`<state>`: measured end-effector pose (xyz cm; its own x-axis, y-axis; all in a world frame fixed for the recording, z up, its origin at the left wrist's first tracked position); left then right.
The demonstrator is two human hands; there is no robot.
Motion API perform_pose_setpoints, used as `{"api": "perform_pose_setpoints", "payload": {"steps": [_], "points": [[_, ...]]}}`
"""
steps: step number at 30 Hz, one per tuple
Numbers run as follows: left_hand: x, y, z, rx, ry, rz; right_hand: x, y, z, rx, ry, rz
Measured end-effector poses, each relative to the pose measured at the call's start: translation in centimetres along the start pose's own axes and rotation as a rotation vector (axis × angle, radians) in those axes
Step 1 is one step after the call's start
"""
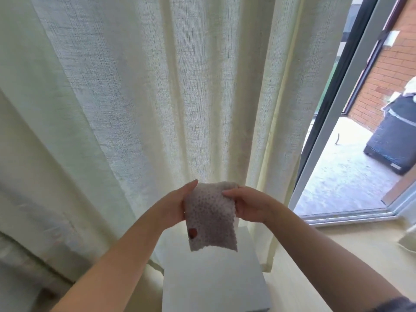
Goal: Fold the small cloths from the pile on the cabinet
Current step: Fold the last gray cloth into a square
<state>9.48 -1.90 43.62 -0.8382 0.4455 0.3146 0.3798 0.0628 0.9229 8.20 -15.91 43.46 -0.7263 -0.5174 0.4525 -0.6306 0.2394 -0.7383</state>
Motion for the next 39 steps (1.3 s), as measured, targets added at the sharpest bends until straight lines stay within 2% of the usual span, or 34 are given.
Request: {"api": "perform_pose_setpoints", "payload": {"steps": [3,6,9,12,15,18,20,22,25,27,29,33,36,39], "points": [[0.2,-1.1,0.4,-0.146,0.115,-0.014,0.5,1.4,1.3,-0.073,0.159,-0.076],[0.1,-0.8,0.4,-0.192,0.154,-0.079,1.3,3.7,1.6,0.066,0.156,-0.212],[0.1,-0.8,-0.3,-0.274,0.135,-0.096,1.7,3.4,2.2,0.041,0.137,-0.127],[0.1,-1.1,-1.3,-0.226,0.078,-0.091,2.4,3.6,2.8,-0.066,0.156,-0.099],[-0.2,-0.8,-1.6,-0.295,0.052,-0.113,3.2,3.1,3.4,0.030,0.244,-0.012],[-0.1,1.1,-1.2,-0.425,0.249,-0.224,4.6,1.5,6.2,0.116,0.498,0.179],[0.2,3.0,-1.7,-0.542,0.344,-0.351,5.8,0.3,6.9,0.231,0.554,0.294],[0.0,4.3,-3.6,-0.655,0.275,-0.472,6.9,-0.8,6.8,0.432,0.589,0.363],[-0.3,5.9,-7.1,-1.001,0.182,-0.638,9.1,-2.8,7.5,0.764,0.748,0.424],[-0.5,6.7,-9.6,-1.150,0.133,-0.754,11.1,-4.0,8.3,0.958,0.837,0.428],[-1.1,7.1,-13.0,-1.218,0.033,-0.838,12.8,-4.8,8.8,1.078,0.807,0.422],[-2.4,7.8,-21.2,-1.181,-0.106,-0.870,15.9,-5.6,9.8,1.135,0.634,0.373],[-4.2,6.1,-25.5,-1.028,-0.219,-0.725,19.4,-6.6,14.1,1.076,0.702,0.412],[-5.9,3.0,-29.1,-1.040,-0.272,-0.648,24.1,-6.5,19.5,0.897,0.685,0.442]]}}
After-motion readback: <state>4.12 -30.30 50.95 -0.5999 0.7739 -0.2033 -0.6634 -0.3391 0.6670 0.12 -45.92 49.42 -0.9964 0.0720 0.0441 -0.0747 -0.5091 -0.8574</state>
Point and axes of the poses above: each hand's wrist, its own x-axis away from the middle knuckle, its own z-axis out of the back of the hand, y = z × x, the point moved 9 cm from there along -x, towards the middle knuckle, and after that the axes turned 9 degrees about -z, right-handed, at the moved point
